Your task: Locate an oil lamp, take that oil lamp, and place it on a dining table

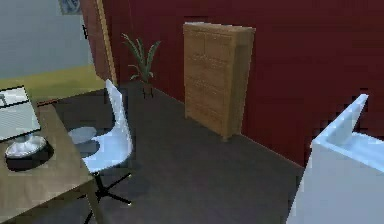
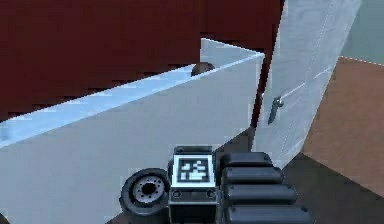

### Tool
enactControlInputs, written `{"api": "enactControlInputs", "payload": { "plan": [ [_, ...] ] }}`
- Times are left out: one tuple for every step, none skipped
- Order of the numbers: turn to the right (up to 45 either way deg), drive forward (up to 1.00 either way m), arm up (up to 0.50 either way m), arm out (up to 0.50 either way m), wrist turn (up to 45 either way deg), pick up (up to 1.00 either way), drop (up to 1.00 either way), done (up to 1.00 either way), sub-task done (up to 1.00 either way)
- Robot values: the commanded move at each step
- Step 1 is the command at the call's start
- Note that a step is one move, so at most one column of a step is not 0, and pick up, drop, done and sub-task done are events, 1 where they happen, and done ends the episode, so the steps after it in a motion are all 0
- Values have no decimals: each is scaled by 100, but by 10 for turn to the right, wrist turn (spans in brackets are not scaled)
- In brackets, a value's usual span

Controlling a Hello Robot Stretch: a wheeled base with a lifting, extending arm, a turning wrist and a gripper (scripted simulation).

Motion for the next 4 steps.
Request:
{"api": "enactControlInputs", "payload": {
  "plan": [
    [0,100,0,0,0,0,0,0,0],
    [120,0,0,0,0,0,0,0,0],
    [0,20,0,0,0,0,0,0,0],
    [-330,0,0,0,0,0,0,0,0]
  ]
}}
